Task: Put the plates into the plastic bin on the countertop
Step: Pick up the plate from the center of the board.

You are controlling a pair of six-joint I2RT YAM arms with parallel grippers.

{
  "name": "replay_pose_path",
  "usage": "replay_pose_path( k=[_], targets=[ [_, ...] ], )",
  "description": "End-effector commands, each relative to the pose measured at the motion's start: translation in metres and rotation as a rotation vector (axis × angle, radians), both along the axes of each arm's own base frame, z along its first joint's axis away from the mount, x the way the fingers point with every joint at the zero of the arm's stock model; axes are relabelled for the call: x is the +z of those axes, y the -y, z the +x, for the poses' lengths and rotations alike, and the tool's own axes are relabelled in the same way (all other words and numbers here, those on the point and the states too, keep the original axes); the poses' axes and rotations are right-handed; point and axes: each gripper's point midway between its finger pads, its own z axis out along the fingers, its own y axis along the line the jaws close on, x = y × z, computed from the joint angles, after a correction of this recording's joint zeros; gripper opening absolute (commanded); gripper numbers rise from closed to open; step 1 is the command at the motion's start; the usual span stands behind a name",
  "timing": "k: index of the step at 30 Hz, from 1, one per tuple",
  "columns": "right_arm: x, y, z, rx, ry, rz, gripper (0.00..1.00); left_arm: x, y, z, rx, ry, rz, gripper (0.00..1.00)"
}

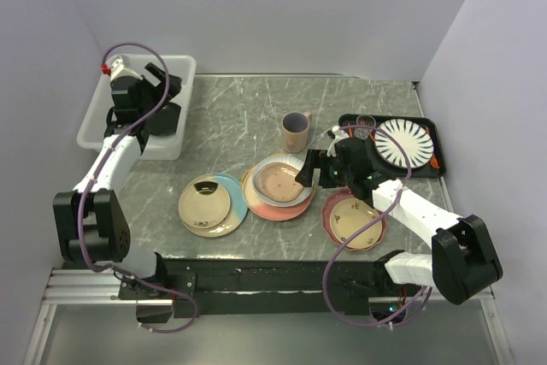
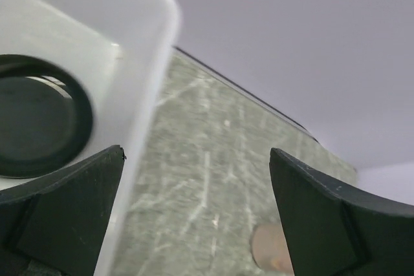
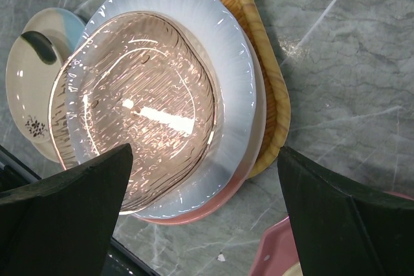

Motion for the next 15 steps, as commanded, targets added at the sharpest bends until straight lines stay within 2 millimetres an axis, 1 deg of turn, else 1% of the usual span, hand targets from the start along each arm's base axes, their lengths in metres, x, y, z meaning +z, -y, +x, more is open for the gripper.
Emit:
replay_pose_path(
  k=[1, 2, 3, 6, 8, 10, 12, 13, 15],
  targets=[
    [0.018, -0.005, 0.003, 0.017, 0.050, 0.026, 1.00, 0.029, 0.045, -0.018, -0.164, 0.067, 0.031, 0.99],
    [0.018, -0.006, 0.004, 0.019, 0.052, 0.028, 1.00, 0.029, 0.048, -0.021, -0.180, 0.064, 0.028, 0.99],
    [0.017, -0.006, 0.003, 0.022, 0.049, 0.029, 1.00, 0.033, 0.064, -0.026, -0.222, 0.073, 0.035, 0.99],
    [0.016, -0.007, 0.003, 0.024, 0.044, 0.031, 1.00, 0.032, 0.083, -0.036, -0.280, 0.051, 0.056, 0.99],
    [0.016, -0.007, 0.003, 0.023, 0.043, 0.034, 1.00, 0.027, 0.094, -0.045, -0.316, 0.026, 0.060, 0.99],
    [0.017, -0.007, 0.002, 0.026, 0.046, 0.031, 1.00, 0.018, 0.101, -0.051, -0.341, -0.001, 0.056, 0.99],
    [0.017, -0.006, 0.001, 0.026, 0.045, 0.028, 1.00, 0.014, 0.110, -0.058, -0.365, -0.005, 0.051, 0.99],
    [0.016, -0.005, 0.001, 0.024, 0.044, 0.024, 1.00, 0.005, 0.113, -0.061, -0.374, -0.018, 0.045, 0.99],
    [0.017, -0.006, 0.002, 0.026, 0.048, 0.029, 1.00, 0.001, 0.124, -0.067, -0.407, -0.017, 0.030, 0.99]
  ],
)
